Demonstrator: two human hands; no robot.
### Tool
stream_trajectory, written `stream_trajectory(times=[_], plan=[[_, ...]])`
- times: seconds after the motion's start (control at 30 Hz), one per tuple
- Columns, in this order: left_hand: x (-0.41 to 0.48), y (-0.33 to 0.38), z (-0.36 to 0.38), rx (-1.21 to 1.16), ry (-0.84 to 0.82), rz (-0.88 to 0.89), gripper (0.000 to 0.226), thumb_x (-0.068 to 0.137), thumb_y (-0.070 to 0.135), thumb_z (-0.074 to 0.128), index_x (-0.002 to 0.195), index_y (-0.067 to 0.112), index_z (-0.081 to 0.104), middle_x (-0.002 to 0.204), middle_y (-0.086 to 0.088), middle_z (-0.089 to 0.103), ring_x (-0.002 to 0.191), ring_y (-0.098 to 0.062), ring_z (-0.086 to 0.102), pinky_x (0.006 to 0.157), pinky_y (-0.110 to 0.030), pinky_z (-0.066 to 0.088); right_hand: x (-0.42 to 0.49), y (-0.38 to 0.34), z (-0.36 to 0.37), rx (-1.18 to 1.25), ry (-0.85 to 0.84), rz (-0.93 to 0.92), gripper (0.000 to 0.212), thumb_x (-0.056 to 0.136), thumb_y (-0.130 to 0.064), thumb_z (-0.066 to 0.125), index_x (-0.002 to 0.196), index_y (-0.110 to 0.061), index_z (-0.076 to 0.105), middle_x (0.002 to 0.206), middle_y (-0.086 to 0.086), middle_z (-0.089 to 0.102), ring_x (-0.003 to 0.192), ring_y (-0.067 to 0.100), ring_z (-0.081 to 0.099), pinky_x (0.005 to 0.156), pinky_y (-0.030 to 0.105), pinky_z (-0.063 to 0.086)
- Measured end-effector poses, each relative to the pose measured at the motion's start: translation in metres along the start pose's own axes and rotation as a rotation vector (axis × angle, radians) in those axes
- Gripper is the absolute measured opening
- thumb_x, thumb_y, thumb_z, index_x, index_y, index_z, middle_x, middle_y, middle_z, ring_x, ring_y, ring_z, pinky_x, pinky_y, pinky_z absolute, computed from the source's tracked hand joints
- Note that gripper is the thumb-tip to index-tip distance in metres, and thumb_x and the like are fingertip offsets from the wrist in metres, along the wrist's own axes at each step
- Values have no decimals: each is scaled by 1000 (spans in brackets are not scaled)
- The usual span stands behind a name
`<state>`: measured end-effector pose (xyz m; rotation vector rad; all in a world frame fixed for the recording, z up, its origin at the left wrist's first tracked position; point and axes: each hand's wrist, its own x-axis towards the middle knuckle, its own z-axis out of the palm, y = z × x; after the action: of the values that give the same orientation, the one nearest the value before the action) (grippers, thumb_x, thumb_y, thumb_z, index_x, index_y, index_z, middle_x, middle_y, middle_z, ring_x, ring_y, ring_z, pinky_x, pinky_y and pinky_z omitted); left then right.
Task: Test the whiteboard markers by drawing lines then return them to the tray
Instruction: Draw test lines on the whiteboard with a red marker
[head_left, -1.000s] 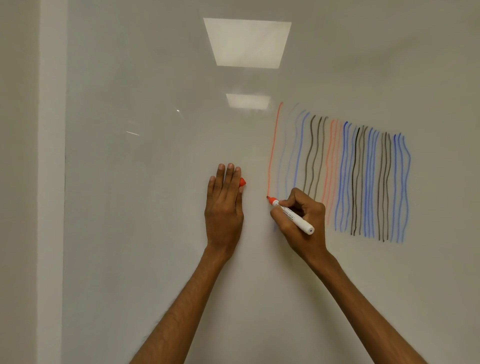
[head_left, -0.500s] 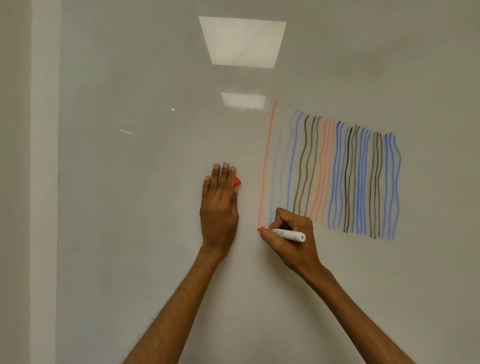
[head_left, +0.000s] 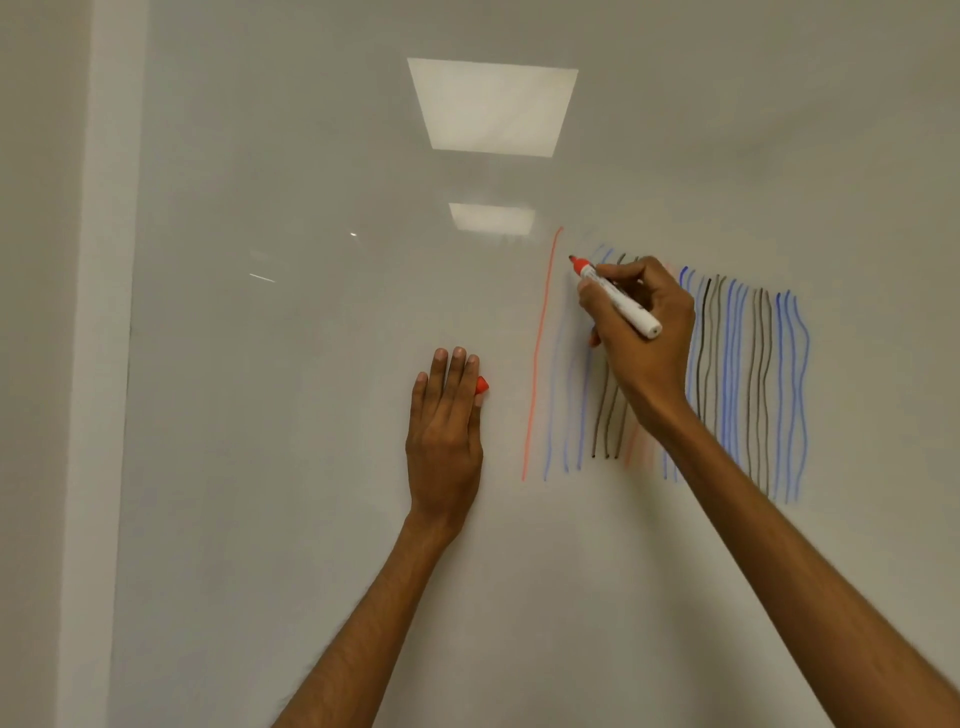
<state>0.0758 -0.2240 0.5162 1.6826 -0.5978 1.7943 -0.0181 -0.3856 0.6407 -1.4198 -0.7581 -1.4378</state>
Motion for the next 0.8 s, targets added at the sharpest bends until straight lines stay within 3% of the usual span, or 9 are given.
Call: stream_trajectory(times=[0.4,0.57,0.8], plan=[[0,0,-1,-17,-1,2,42,106,17,40,147,6,40,154,-8,40,148,-22,28,122,-41,22,35,13,7,13,-33,-38,13,91,-13,70,97,-2,66,83,8,66,65,24,62,49,34,53],[0,1,0,-22,6,-2,42,107,20,39,147,6,39,153,-7,40,148,-22,29,122,-41,22,30,15,7,15,-43,-60,10,91,-13,71,95,-5,67,84,2,68,67,32,63,47,40,55],[-1,-1,0,-18,3,1,43,106,18,39,148,7,36,154,-7,38,148,-22,28,123,-41,22,23,19,3,4,-68,-47,13,89,-11,71,92,1,67,87,14,69,66,29,64,48,44,54]])
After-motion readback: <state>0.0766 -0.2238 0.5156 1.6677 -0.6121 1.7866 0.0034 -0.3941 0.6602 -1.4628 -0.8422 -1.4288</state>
